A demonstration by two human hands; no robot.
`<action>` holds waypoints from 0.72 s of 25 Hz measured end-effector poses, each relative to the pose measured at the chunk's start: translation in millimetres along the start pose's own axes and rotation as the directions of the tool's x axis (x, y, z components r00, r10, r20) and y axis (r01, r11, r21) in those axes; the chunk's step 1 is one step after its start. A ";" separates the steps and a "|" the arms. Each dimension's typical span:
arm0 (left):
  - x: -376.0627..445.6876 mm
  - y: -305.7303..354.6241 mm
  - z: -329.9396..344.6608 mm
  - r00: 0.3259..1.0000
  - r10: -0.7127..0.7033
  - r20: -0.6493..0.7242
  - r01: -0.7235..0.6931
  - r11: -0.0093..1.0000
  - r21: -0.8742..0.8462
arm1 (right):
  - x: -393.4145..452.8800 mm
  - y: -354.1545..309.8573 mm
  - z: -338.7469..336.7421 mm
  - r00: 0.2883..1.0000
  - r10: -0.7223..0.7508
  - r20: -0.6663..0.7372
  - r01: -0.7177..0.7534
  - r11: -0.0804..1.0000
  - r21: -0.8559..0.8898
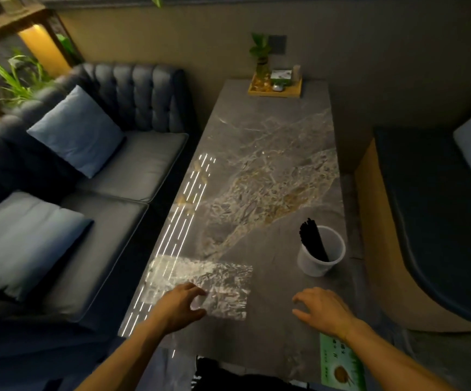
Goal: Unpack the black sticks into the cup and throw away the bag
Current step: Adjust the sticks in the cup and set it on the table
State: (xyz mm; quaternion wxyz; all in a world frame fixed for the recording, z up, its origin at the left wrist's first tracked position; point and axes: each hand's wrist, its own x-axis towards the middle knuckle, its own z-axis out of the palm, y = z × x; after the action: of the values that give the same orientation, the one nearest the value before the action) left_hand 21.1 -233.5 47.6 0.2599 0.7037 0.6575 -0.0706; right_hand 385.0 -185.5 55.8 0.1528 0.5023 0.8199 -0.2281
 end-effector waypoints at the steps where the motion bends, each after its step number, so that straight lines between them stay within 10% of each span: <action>1: 1.9 -16.0 -6.2 1.000 -0.004 -0.003 0.004 1.000 0.002 | 9.2 -10.8 -1.1 1.000 0.005 -0.005 -0.005 1.000 0.001; 18: 95.6 -171.8 -74.7 0.984 0.054 0.168 -0.066 0.995 0.068 | 126.5 -120.1 -21.6 0.944 0.324 0.070 -0.330 0.936 0.124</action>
State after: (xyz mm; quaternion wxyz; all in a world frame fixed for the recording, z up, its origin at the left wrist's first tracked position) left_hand -150.4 -114.2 22.4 0.2896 0.7240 0.6089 -0.1453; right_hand 220.4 -125.7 39.9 0.1744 0.6351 0.7038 -0.2663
